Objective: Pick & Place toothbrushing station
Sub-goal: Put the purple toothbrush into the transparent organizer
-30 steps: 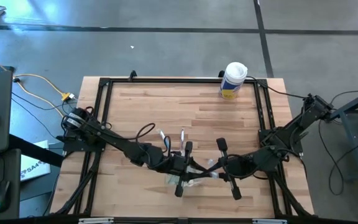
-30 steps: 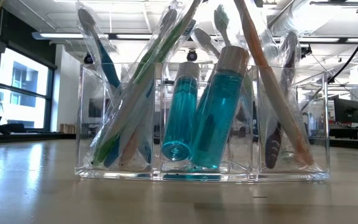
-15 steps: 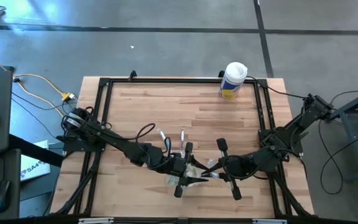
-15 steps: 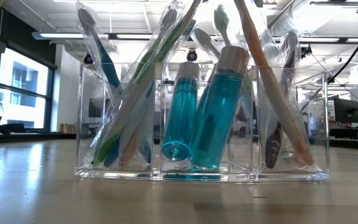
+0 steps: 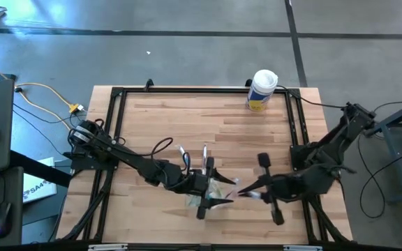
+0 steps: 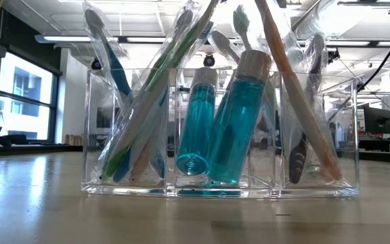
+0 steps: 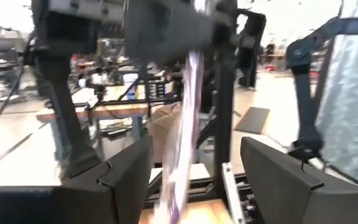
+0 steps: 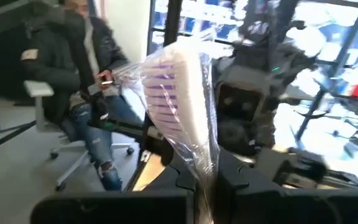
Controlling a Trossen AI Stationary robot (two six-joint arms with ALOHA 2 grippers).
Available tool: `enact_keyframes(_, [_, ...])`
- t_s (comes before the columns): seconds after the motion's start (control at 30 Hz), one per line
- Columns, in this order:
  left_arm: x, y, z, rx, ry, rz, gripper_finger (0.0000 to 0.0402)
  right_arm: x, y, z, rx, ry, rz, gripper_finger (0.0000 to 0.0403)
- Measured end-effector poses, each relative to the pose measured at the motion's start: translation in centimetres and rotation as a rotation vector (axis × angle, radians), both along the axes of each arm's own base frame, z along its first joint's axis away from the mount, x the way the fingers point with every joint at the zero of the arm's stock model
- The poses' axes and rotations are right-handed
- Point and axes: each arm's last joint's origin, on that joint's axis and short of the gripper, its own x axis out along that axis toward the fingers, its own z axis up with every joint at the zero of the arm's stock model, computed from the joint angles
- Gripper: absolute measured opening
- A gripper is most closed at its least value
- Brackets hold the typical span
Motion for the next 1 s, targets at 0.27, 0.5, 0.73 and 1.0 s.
enact_keyframes(0.27, [-0.6, 0.2, 0.2, 0.063, 0.049, 0.148, 0.0243, -3.5, 1.0, 0.6, 0.088, 0.052, 0.120, 0.0006])
enact_keyframes(0.5, [-2.9, -0.5, 1.2, 0.095, 0.144, 0.301, 0.0243, -4.6, 2.7, -2.8, 0.094, 0.101, 0.083, 0.0006])
enact_keyframes(0.73, [-7.4, -3.6, 1.8, 0.146, 0.258, 0.382, 0.0243, -4.3, 2.8, -9.8, 0.219, 0.019, 0.090, 0.0007])
enact_keyframes(1.0, [-12.4, -7.3, -0.2, 0.316, 0.370, 0.537, 0.0243, -4.1, 0.3, -14.0, 0.259, -0.156, 0.108, 0.0006])
